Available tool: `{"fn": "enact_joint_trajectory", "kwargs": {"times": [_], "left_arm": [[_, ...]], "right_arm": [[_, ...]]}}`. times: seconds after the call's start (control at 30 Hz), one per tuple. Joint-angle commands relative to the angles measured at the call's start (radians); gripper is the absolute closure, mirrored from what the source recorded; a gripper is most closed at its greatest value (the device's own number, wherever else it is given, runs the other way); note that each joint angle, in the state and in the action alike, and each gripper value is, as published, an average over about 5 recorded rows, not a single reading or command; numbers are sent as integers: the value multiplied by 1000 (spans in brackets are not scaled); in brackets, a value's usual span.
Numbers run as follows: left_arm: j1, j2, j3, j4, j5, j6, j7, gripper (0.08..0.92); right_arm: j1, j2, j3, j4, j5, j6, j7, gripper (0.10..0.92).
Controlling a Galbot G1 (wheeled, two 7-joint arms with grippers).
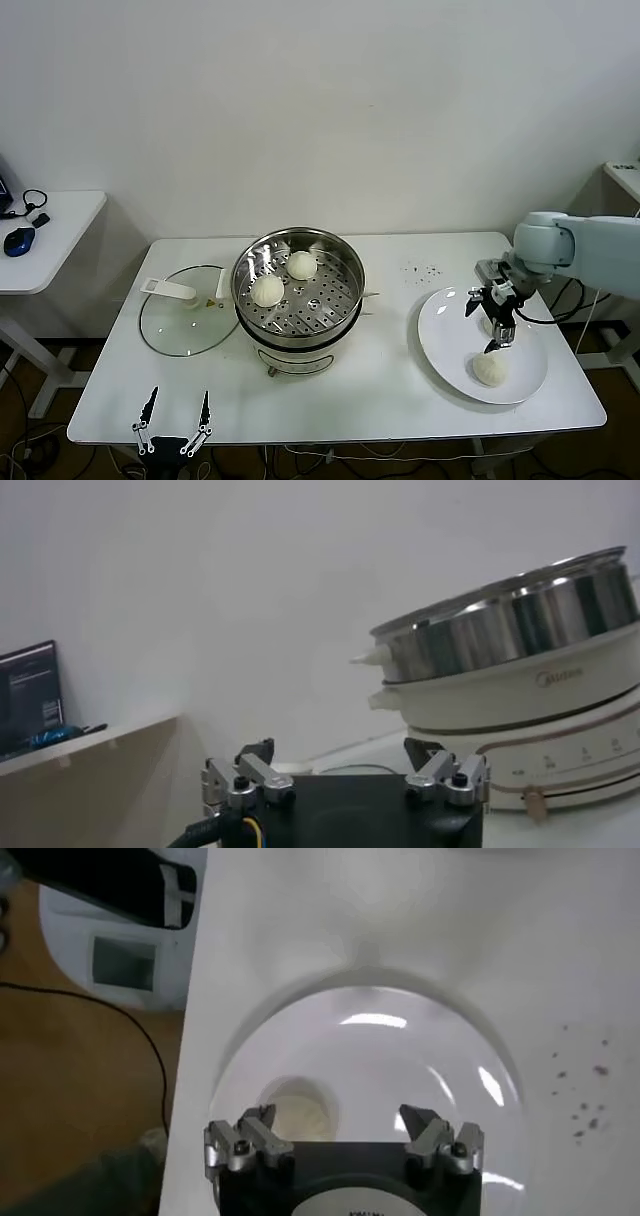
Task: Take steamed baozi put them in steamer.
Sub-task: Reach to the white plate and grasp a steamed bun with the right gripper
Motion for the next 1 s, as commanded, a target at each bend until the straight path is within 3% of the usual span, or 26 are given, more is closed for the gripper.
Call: {"fn": "enact_joint_trajectory", "kwargs": {"times": [0.03, 1.0], "left_arm": [[1, 1, -3, 2, 2, 1, 0, 177], [7, 4, 0, 1, 9, -1, -3, 177]], "right_arm": [[-253, -126, 162, -41, -125, 0, 5, 203], [-364, -111, 273, -108, -176, 7, 2, 203]]}}
